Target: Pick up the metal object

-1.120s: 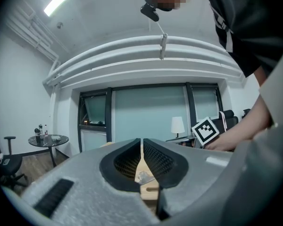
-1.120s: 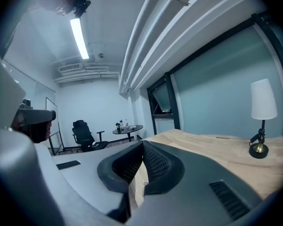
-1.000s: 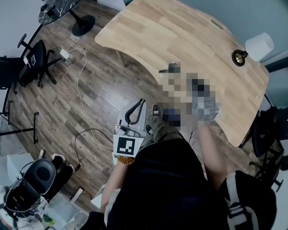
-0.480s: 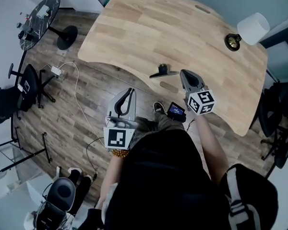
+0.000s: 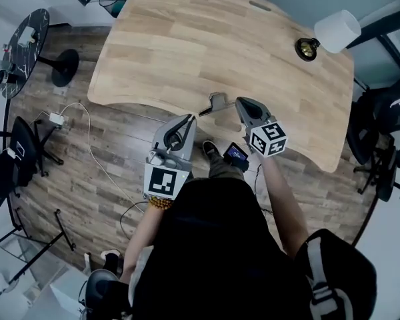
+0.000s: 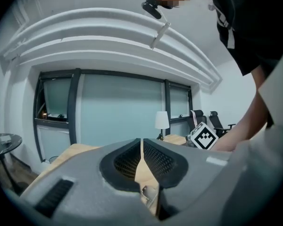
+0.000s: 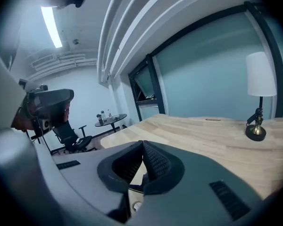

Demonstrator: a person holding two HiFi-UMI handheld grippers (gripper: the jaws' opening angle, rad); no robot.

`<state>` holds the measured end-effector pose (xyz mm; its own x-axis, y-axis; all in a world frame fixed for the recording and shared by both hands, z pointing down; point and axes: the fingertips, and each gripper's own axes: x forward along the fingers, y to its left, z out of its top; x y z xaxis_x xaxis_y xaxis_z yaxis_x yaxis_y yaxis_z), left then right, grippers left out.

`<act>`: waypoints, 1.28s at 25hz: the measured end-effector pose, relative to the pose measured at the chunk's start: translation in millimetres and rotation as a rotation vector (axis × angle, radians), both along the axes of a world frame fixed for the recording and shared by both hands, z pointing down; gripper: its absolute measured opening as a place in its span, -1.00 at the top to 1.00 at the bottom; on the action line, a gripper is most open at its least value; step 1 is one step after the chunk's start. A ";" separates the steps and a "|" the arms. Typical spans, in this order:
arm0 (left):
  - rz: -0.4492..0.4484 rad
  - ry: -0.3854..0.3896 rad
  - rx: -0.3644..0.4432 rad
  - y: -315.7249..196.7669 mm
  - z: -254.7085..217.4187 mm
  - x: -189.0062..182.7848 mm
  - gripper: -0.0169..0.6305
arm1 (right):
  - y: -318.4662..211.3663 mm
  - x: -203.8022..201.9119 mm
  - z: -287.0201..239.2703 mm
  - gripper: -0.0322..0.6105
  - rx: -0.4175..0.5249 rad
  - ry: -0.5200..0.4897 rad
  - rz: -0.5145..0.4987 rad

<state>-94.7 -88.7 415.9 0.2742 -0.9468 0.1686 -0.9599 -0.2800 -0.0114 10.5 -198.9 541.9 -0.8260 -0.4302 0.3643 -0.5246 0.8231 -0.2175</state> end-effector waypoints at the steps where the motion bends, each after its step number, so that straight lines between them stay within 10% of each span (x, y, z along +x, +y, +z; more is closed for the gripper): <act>1: 0.039 -0.007 0.017 -3.1 -3.8 -3.2 0.85 | -0.2 -2.6 1.0 0.92 0.006 0.017 0.009; 8: 0.156 0.064 0.062 1.4 -7.6 -59.8 0.85 | 9.8 -17.0 17.8 0.92 0.008 0.160 0.070; 16: 0.203 0.012 0.023 0.3 10.3 -105.3 0.85 | 0.8 -20.2 62.9 0.38 -0.017 0.317 0.159; 32: 0.070 0.020 -0.078 8.3 53.1 -160.7 0.85 | -3.5 -40.1 160.5 -0.02 -0.231 0.425 0.150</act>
